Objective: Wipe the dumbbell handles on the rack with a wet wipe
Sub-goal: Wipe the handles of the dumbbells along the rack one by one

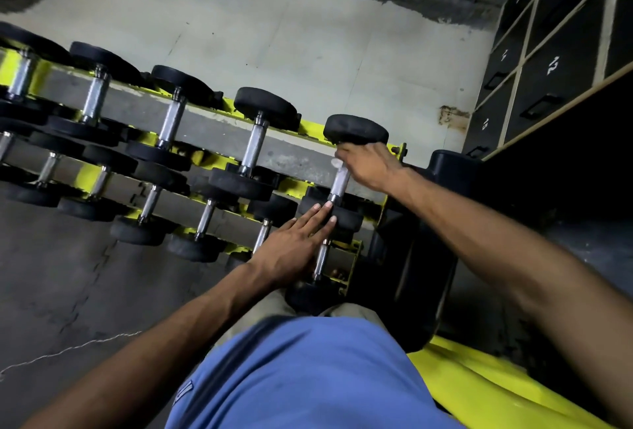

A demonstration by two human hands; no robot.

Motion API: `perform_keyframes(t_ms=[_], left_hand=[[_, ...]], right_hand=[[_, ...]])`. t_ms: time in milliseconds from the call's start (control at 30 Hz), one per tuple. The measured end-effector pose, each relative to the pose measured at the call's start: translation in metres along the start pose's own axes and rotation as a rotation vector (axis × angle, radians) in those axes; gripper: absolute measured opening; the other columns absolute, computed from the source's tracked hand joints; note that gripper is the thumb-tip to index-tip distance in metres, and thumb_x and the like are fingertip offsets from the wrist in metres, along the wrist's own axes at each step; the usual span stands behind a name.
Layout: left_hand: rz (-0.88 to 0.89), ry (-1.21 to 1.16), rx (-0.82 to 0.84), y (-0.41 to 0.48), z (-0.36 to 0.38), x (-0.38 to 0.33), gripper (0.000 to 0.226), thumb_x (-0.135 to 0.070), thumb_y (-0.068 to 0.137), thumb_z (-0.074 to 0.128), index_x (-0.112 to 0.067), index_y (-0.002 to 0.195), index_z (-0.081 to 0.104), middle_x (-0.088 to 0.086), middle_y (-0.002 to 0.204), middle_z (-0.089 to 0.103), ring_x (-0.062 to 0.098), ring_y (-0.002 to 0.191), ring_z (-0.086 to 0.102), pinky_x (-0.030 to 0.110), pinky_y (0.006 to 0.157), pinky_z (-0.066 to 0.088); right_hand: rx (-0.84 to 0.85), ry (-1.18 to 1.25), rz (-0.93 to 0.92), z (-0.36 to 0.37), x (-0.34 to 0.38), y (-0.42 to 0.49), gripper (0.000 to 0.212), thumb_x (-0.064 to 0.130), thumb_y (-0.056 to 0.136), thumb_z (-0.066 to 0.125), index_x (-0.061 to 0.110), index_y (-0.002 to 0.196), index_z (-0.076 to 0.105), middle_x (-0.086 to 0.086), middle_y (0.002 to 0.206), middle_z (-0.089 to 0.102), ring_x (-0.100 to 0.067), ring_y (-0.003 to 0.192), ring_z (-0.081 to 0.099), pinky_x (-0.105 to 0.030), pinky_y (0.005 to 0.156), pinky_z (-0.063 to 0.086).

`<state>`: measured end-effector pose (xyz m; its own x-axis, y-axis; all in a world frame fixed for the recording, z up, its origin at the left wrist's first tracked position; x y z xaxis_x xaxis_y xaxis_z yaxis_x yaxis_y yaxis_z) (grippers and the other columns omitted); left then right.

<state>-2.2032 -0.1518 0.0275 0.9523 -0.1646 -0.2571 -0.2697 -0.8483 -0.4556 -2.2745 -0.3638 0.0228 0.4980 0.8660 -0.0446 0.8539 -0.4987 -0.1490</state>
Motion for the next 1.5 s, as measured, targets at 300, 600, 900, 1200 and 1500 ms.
perform_keyframes(t_ms=[300,600,900,1200,1500], left_hand=[[-0.040,0.003,0.017,0.002,0.000,-0.008,0.092,-0.025,0.102,0.058,-0.019,0.168,-0.005,0.003,0.171,-0.028,0.019,0.160,-0.017,0.045,0.130,0.017],[-0.040,0.013,-0.018,-0.001,-0.003,-0.007,0.094,-0.025,0.101,0.060,-0.017,0.168,-0.005,0.005,0.171,-0.028,0.022,0.161,-0.016,0.045,0.129,0.019],[-0.036,0.003,-0.006,0.001,-0.004,-0.011,0.093,-0.026,0.100,0.059,-0.017,0.168,-0.004,0.006,0.172,-0.026,0.021,0.161,-0.014,0.044,0.130,0.018],[-0.034,-0.002,-0.030,0.000,0.002,-0.009,0.094,-0.025,0.099,0.059,-0.016,0.167,-0.005,0.006,0.171,-0.027,0.021,0.161,-0.015,0.044,0.129,0.021],[-0.039,0.040,-0.032,-0.005,0.003,-0.007,0.102,-0.029,0.096,0.065,-0.016,0.167,-0.007,0.007,0.171,-0.029,0.022,0.160,-0.018,0.041,0.126,0.026]], right_hand=[[0.700,-0.203,0.171,-0.001,0.046,0.049,0.028,0.020,0.091,0.053,0.014,0.113,0.069,0.002,0.111,0.068,-0.025,0.097,0.071,-0.037,0.068,0.060],[0.641,-0.065,-0.025,0.006,0.047,0.035,0.027,0.030,0.102,0.046,0.015,0.105,0.067,0.002,0.103,0.064,-0.021,0.077,0.064,-0.028,0.065,0.043],[0.612,0.116,-0.197,0.036,0.043,0.024,0.019,0.032,0.091,0.050,0.032,0.097,0.068,0.010,0.087,0.072,-0.018,0.072,0.070,-0.031,0.060,0.055],[-0.106,0.552,0.237,0.037,0.037,-0.047,0.004,0.024,0.087,0.070,0.026,0.090,0.069,0.005,0.094,0.068,-0.019,0.088,0.065,-0.030,0.066,0.048],[-0.251,1.507,1.166,0.107,0.019,-0.050,0.006,0.026,0.086,0.073,0.024,0.081,0.070,0.002,0.085,0.072,-0.023,0.079,0.070,-0.046,0.072,0.062]])
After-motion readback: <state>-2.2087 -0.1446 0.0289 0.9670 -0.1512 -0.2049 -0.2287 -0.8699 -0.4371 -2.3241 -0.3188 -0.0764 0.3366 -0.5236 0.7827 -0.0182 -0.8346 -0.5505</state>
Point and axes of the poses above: each hand's wrist, its own y-axis towards the middle knuckle, its own z-axis out of the palm, x = y × z, the point moved 6 cm from there along y, towards the middle knuckle
